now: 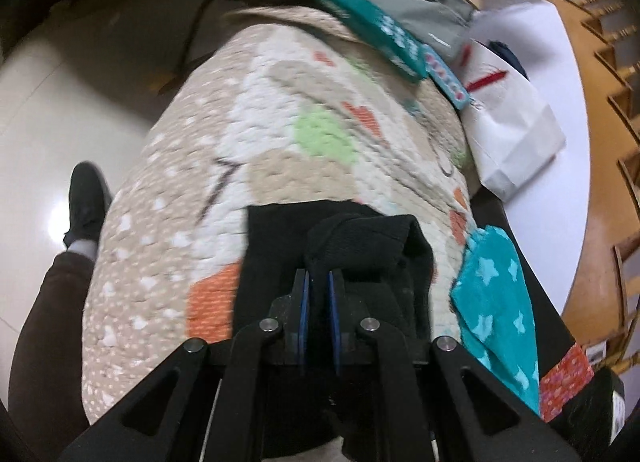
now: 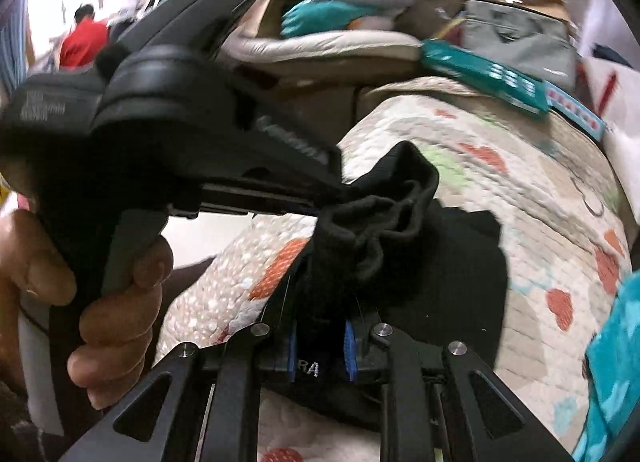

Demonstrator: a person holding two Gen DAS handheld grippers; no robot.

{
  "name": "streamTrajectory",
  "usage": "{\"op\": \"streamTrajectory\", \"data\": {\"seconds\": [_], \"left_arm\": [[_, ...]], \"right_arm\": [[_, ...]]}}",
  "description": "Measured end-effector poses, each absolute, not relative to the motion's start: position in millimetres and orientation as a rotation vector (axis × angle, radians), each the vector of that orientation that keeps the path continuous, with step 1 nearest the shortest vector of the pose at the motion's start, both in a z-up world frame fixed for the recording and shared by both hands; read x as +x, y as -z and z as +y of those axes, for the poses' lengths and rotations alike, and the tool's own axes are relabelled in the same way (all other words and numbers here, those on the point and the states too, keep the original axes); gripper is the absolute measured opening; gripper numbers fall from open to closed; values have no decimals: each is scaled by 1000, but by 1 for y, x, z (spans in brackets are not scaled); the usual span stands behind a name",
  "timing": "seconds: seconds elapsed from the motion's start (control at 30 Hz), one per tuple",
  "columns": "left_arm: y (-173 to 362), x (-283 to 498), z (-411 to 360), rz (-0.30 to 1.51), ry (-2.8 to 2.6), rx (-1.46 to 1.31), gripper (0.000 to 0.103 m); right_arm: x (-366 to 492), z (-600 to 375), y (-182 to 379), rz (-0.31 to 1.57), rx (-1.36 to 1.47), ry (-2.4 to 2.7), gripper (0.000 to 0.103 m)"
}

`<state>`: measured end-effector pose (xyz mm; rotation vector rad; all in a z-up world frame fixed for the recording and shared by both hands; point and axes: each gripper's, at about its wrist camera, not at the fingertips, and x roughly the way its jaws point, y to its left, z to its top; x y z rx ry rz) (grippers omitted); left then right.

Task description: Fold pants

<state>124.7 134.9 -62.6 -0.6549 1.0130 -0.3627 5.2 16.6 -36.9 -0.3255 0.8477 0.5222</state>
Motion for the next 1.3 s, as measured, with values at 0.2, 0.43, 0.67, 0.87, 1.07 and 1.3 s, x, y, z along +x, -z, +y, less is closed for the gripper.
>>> {"op": "streamTrajectory", "data": {"seconds": [0.2, 0.43, 0.67, 0.87, 1.07, 1.3], "left_arm": [[97, 124, 176, 1061, 346, -874, 17], [96, 102, 221, 1010, 310, -1039, 30], [55, 104, 188, 985, 346, -908, 36], [72, 128, 146, 1109, 235, -745, 39], [91, 104, 134, 1091, 205, -698, 39], [88, 87, 117, 1044, 188, -569, 39]], "right_arm": [[-14, 40, 60, 870, -431, -563, 64], [-58, 14, 50, 835, -530, -619, 70], [-50, -52, 24, 837, -411, -498, 70], [-14, -103, 4, 851, -150, -367, 70], [65, -115, -16, 855, -37, -310, 70], [159, -87, 24, 1031, 24, -333, 70]]}}
